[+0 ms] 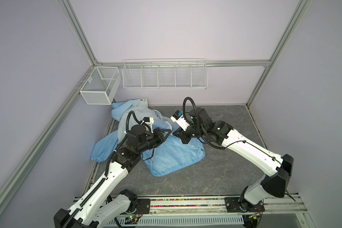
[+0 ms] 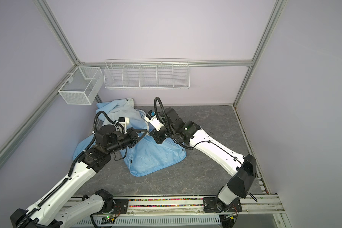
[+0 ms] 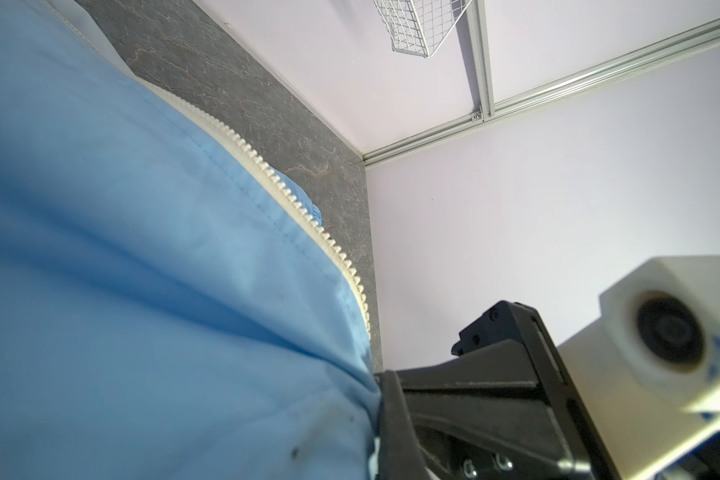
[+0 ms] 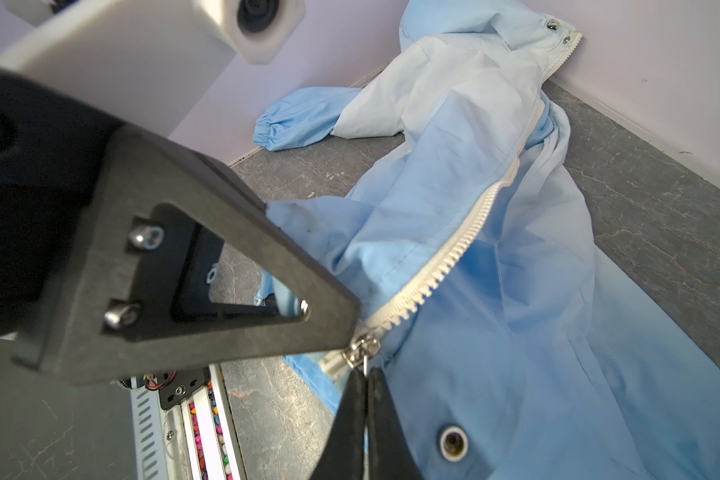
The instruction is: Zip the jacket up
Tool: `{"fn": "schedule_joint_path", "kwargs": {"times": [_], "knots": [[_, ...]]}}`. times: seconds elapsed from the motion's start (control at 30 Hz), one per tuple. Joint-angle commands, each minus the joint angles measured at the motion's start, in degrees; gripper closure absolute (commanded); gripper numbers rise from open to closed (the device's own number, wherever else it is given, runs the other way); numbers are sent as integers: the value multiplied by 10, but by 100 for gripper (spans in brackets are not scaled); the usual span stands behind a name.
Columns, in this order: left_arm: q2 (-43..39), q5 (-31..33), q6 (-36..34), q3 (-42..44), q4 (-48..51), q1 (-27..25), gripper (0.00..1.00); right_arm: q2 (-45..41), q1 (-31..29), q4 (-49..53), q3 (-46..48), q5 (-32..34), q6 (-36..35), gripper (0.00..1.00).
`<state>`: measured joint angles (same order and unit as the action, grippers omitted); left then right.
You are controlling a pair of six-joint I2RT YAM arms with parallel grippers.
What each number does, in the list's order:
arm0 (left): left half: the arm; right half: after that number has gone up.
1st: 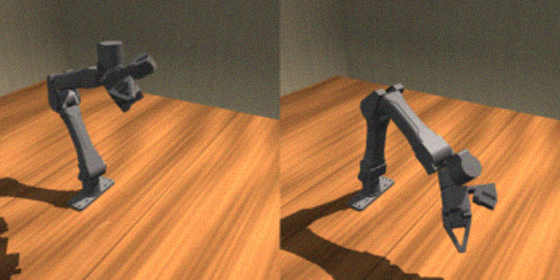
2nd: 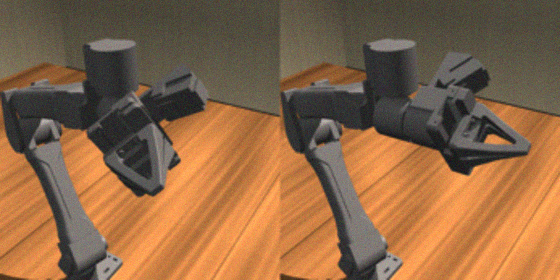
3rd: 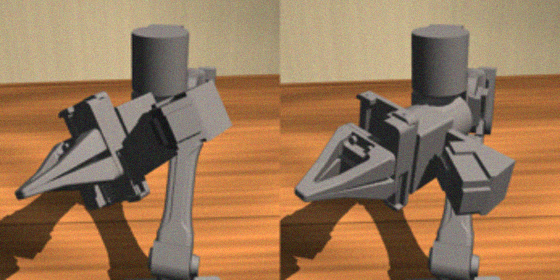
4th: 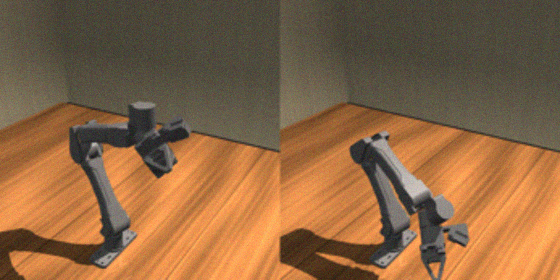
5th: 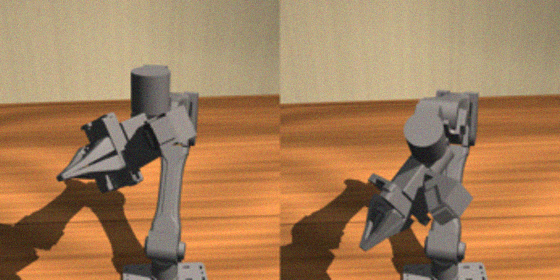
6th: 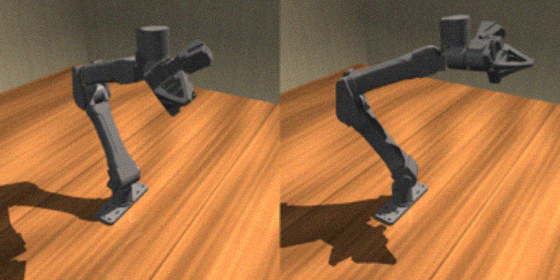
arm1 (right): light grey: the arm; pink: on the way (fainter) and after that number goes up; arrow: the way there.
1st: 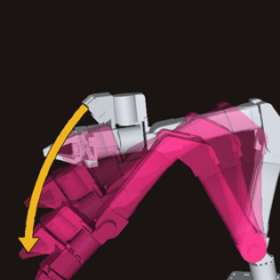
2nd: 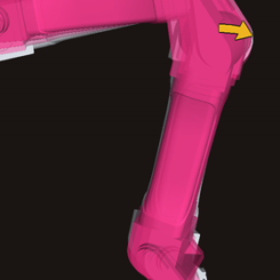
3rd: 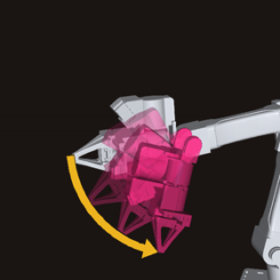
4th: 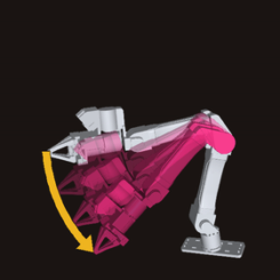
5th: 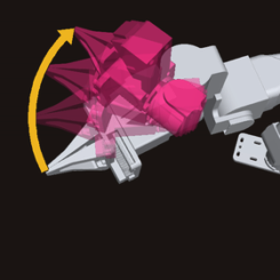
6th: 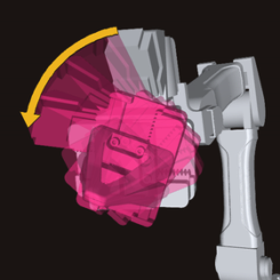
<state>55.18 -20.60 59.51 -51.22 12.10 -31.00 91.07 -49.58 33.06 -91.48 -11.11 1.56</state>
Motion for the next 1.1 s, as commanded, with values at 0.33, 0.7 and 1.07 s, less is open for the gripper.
{"fn": "schedule_joint_path", "kwargs": {"times": [0.33, 0.7, 1.07], "knots": [[-13, -1, -32, -8, 62, 0, 100, -16, 8, -44, 4, 83, 9, 93], [-22, 6, -51, -9, 117, 0, 100, 7, -4, -2, -13, 99, -6, 93], [-61, 14, -49, 20, 149, 0, 100, 39, -5, -9, -28, 80, 11, 93]]}}
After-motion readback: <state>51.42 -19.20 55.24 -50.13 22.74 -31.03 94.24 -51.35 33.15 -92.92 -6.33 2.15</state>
